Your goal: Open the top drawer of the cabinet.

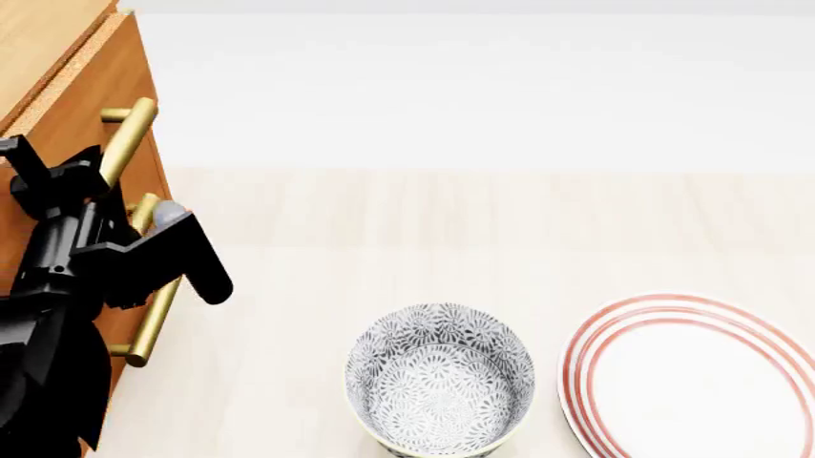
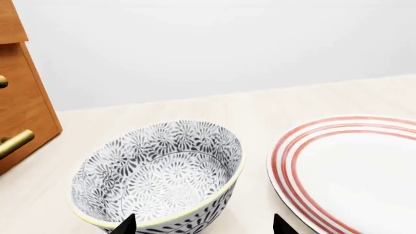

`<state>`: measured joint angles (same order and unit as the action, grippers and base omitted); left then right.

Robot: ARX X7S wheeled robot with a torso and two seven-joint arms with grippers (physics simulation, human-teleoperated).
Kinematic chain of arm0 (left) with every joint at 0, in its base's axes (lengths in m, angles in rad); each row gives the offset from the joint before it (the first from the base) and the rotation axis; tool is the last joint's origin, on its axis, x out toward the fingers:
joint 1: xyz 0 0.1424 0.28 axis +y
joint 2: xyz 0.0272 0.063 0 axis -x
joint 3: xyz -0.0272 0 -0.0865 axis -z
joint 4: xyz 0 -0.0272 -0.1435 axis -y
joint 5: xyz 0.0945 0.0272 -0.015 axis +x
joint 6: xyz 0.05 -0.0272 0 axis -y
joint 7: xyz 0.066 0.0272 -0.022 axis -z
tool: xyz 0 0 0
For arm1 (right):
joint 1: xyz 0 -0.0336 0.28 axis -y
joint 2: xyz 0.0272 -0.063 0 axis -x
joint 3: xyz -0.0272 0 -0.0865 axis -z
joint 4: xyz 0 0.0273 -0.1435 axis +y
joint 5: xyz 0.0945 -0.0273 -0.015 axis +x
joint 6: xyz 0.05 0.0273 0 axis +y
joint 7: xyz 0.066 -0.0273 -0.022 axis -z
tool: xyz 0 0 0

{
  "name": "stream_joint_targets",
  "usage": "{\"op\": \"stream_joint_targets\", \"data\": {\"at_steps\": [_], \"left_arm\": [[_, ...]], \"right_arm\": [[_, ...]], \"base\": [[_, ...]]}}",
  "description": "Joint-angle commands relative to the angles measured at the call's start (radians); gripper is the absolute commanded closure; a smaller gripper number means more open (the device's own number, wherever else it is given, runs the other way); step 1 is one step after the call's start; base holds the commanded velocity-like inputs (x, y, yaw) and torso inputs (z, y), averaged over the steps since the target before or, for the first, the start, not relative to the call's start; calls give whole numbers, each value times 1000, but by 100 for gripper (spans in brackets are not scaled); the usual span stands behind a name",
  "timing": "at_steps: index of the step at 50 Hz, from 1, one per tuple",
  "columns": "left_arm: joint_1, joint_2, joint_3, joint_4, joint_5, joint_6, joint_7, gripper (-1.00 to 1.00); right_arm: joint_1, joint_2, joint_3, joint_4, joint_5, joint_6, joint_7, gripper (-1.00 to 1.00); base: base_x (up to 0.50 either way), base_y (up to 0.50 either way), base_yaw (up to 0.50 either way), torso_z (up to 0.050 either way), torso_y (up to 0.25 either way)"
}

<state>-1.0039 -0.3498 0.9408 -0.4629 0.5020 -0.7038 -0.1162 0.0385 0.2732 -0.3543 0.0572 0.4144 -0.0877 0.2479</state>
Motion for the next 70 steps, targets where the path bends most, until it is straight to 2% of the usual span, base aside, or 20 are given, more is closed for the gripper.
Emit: {"op": "stream_joint_targets", "data": {"at_steps": [1,26,45,46,60,70], "left_arm": [[-21,74,23,34,15,15,44,100],[-60,197,92,131,41,-16,106,100],[-57,214,111,219,52,-41,127,100],[-56,212,112,219,57,-34,112,-100],[-14,252,-81,480,-55,-155,145,-100],[-19,268,-41,609,-27,-218,171,-100]], "right_arm": [[1,-15,19,-1,-15,-7,-21,-100],[7,-5,21,-5,11,-6,-23,-100],[6,-2,9,-2,20,-5,-28,-100],[6,-2,9,0,20,-6,-29,-100],[7,0,2,6,29,-1,-31,-100],[11,3,-2,6,33,0,-32,-100]], "base": [[0,0,-4,0,0],[5,0,-6,0,0],[-5,0,-1,0,3],[0,0,0,0,0],[0,0,0,0,0],[0,0,0,0,0]]}}
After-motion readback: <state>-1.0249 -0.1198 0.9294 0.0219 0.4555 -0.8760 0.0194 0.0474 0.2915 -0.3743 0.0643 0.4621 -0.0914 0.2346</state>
